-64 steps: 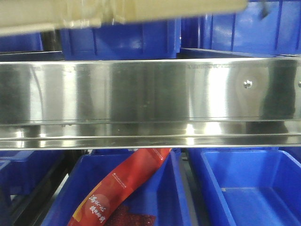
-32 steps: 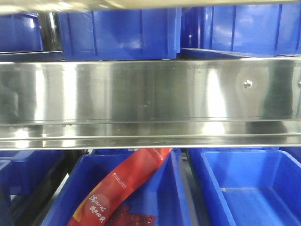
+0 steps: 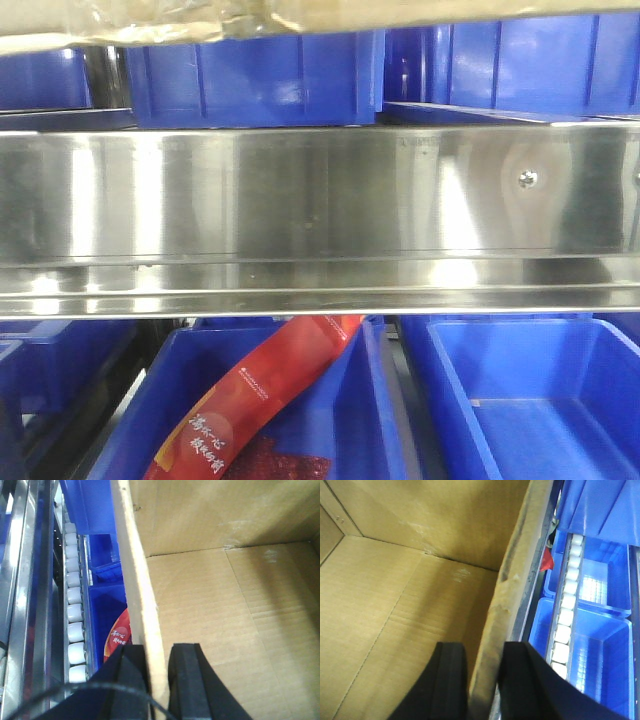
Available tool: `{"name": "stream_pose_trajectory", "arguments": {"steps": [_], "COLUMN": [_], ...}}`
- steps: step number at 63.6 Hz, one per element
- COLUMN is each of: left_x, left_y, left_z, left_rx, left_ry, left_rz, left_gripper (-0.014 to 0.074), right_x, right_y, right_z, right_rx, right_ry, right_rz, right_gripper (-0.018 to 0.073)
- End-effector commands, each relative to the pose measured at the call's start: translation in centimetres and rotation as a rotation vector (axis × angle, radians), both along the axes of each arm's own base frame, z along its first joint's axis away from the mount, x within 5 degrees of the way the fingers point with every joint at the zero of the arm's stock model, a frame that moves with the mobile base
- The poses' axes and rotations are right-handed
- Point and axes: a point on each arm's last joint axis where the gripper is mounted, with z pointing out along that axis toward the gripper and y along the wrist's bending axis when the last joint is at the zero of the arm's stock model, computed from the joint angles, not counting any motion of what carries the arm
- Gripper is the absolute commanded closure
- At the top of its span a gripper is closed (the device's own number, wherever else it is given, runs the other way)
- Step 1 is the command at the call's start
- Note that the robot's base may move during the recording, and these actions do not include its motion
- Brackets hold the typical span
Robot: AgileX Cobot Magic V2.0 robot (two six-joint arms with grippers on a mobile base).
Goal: Grab carton from right shelf to conveyor
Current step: 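Lift the carton with both grippers and pull it off the shelf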
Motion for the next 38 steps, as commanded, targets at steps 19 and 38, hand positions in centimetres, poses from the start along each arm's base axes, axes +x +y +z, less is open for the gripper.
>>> {"name": "stream_pose_trajectory", "arguments": {"steps": [19,38], "left_x": [-0.37,-0.37], "left_y": [-0.14,-0.14], "left_z": [0.67,0.67], "left_rx": [-0.016,-0.016], "left_ry": [-0.050,-0.050], "left_rz": [-0.018,-0.018], "left_gripper": [0.0605,0.0605], "right_x": [-0.14,0.10], "right_y": [-0.29,-0.14], "right_z": [0.53,0.96], "right_rx": [-0.009,0.018], "right_ry": [-0.051,-0.102], "right_rz": [0.007,0.009], "right_gripper": [0.0627,0.0627]}}
